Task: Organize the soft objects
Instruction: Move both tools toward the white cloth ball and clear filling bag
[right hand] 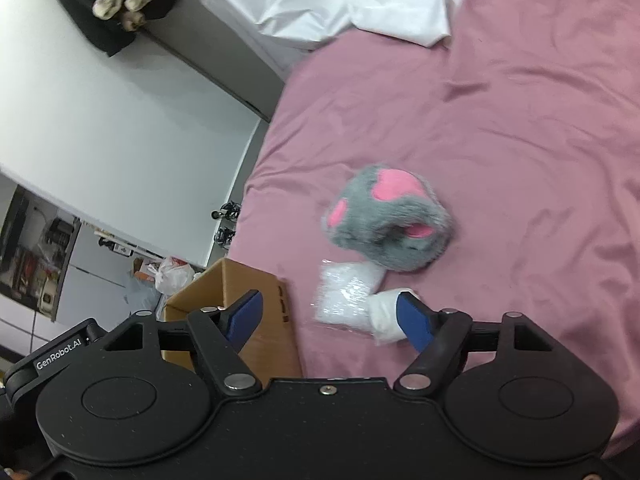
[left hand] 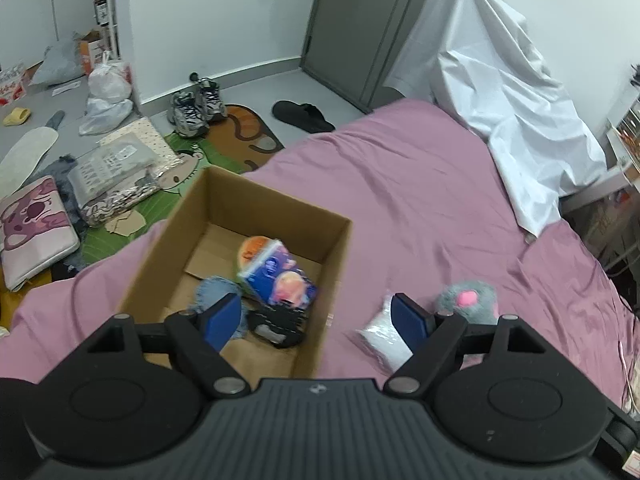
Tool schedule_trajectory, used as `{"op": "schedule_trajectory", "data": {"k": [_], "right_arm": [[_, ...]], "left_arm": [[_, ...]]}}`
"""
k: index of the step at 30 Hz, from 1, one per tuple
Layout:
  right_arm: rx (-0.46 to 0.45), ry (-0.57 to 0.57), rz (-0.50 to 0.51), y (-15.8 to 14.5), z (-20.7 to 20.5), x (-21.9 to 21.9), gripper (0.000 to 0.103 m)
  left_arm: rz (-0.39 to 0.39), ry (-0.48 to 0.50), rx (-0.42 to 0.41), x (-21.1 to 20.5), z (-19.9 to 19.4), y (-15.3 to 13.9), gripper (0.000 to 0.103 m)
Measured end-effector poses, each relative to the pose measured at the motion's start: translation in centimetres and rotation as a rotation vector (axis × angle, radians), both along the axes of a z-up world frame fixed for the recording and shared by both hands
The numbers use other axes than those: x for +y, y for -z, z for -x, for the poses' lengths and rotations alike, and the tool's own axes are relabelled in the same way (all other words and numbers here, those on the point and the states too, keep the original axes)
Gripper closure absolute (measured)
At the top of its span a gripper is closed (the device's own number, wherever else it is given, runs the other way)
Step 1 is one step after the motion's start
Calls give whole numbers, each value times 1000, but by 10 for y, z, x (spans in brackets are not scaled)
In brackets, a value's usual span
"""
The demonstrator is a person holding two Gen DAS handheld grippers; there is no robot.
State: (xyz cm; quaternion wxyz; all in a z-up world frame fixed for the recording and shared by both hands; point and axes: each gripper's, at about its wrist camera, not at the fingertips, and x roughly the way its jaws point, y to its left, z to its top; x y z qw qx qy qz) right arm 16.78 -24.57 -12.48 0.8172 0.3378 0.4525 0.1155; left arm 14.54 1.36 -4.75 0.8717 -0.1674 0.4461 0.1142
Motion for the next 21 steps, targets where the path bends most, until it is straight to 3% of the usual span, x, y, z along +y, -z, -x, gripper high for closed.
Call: {"op": "schedule_trajectory", "data": {"k": [10,21], "right_arm": [[86,15,-82,23,-6,-13,38],[124,-12,-61,48,-16,-4,38]], "left_arm": [[-13,62,19,-39,-14,11,22],[-32,107,88,-64,-34,39,25]]}}
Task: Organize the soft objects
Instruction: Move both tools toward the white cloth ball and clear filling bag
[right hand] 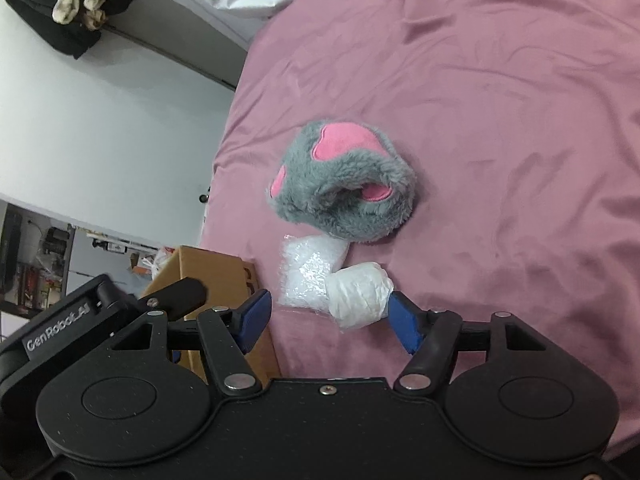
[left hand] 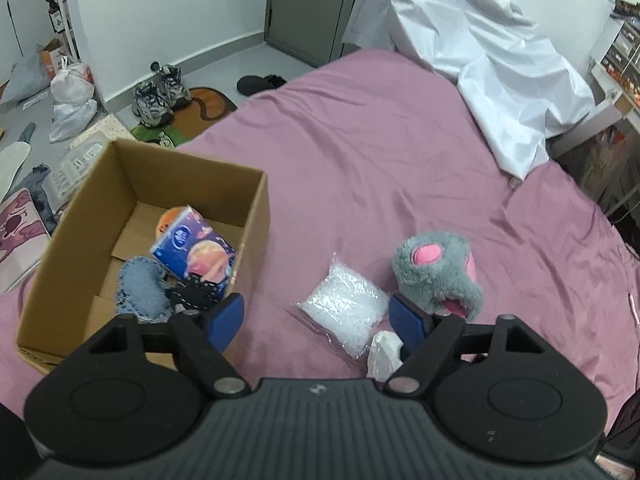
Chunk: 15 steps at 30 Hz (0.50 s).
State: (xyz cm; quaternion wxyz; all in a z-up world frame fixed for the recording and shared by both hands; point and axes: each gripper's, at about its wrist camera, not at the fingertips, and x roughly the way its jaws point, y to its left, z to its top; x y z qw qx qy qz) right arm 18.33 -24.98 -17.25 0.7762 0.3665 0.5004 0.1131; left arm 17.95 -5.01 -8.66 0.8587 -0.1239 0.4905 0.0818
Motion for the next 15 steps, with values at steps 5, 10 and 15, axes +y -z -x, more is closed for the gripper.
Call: {"op": "schedule_trajectory", "data": {"k": [5,10,15], "right_arm": [[16,-31,21,12,-7,12,46],[40,-38,16,23,-11,17,82],[24,14,-5,20,-6,5,94]], "left_arm": [[-19,10,29,-5,-6,8,28],[-19,31,46,-13,-13,16,28],[-17,39,64,-21,-20,26,29]]}}
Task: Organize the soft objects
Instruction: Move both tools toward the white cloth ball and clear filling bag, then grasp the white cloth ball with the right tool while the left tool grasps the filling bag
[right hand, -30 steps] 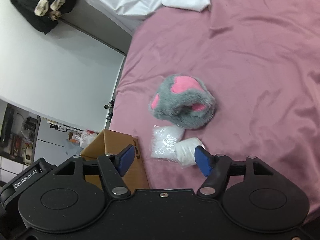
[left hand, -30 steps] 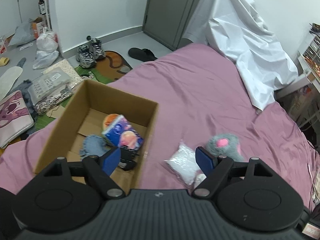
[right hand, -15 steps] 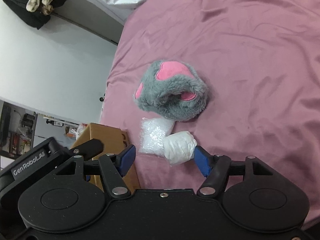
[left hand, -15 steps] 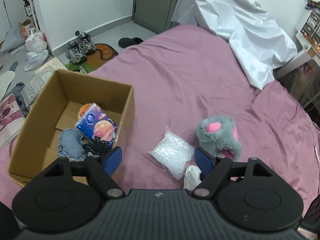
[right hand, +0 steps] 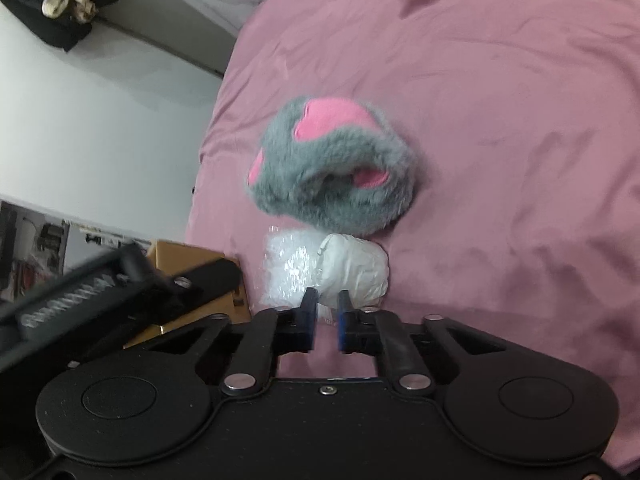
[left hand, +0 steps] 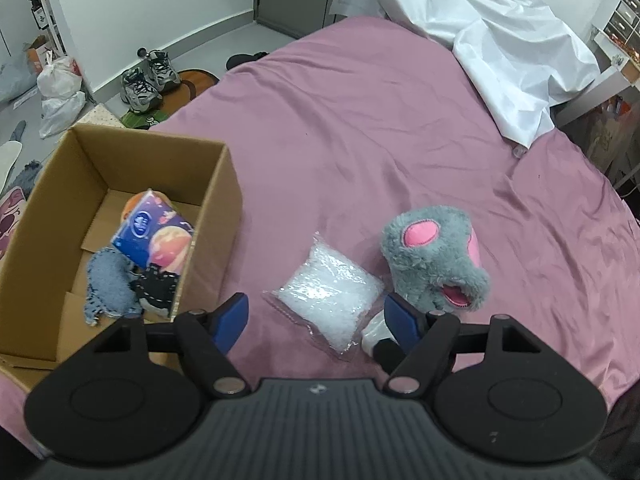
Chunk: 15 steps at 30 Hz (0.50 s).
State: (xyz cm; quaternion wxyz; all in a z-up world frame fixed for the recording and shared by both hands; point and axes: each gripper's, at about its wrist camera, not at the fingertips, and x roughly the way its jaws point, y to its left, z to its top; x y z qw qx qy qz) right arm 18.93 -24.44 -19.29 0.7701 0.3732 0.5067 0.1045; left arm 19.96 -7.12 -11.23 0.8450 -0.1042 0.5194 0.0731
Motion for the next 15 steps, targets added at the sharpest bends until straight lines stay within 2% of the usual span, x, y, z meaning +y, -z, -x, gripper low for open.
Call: {"op": "schedule_trajectory", "data": {"k": [3,11,14,15], "right_arm": [[12,45,-20,2,2,-10,98],[48,164,-115,10,8,-35,98],[61,192,-156,15,9,-41,97],[67,201,-171,17,10,-43,93]], "left_arm": [[0,2,7,-4,-3,6,29],[-9,-26,26,-3,-8,22,29],[-4,-41,34,-2,-10,29,29],[-5,-44,33,-3,-11,31,30]]}}
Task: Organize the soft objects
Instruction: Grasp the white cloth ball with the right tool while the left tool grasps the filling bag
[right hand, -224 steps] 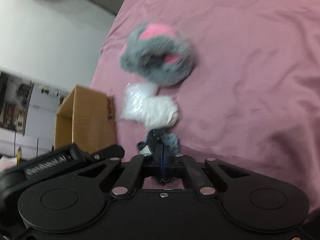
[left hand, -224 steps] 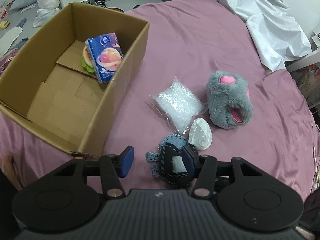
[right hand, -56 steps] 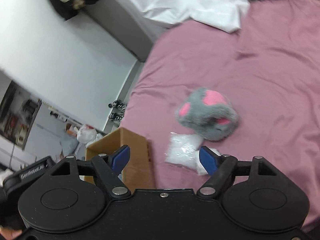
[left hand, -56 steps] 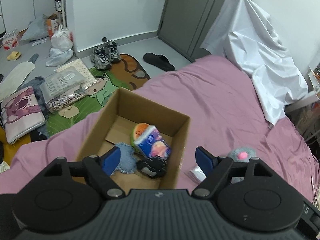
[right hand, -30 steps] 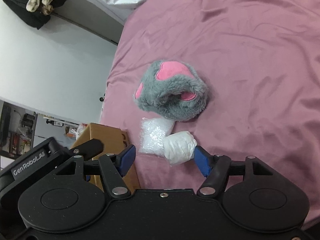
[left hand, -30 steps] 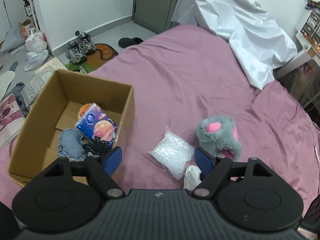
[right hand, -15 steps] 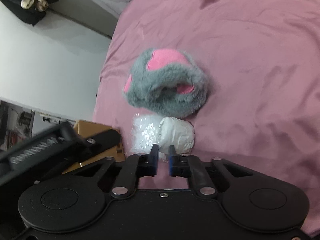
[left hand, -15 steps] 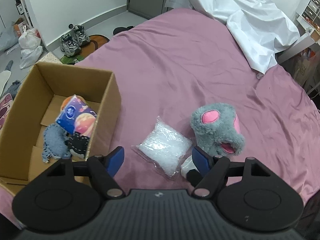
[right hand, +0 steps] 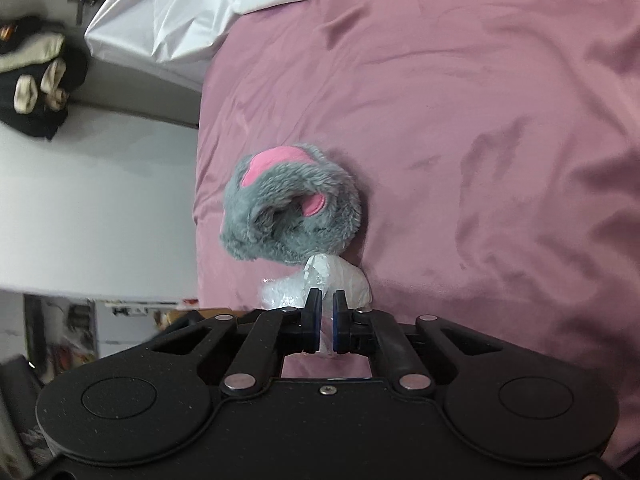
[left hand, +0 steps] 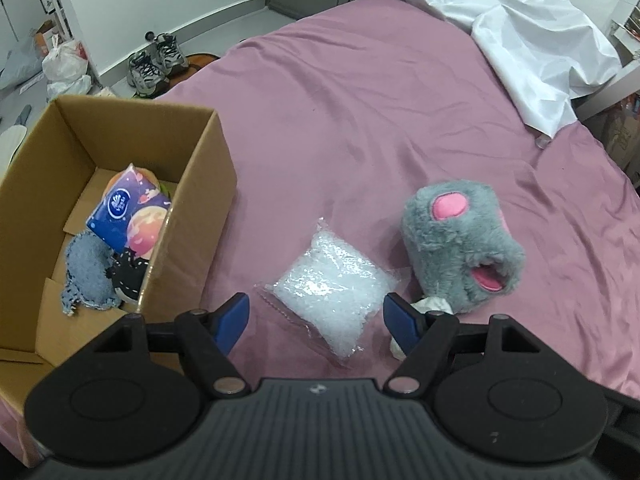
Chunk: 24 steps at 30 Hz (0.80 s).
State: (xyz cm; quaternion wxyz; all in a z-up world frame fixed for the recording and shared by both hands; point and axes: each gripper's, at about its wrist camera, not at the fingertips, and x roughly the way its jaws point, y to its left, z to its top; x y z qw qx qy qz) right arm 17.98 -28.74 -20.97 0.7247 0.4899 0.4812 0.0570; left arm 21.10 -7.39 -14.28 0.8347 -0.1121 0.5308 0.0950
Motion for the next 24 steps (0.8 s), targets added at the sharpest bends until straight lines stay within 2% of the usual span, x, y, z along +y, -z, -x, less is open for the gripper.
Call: {"op": "schedule_trajectory", "data": {"k": [1,3,11,13,18,20,23,24], "right_arm": [[0,6,-7,2,0,1,84],[4,13,7,2,1,0,74],[16,1,-53,11,-7,5,65],[24,0,-61,14,-8,7,56],[50,6,-110,24,-12,9,52],[71,14,-159,31,-14,10,52],[85,19,-202,38,-13,12,52],[89,19,-214,39,-14,13,56]], "left_arm": [[3,1,-5,-1,-1,2,30],[10,-5,-8,-1,-3,5,30],[26,-50,23,-2,-13,24,30],[34,-62,20,-1,-15,27,30],[53,-91,13,2,-19,31,33],[81,-114,11,6,-21,33,38],[112,-121,1,9,-24,34,53],[112,-123,-1,9,-24,33,55]]}}
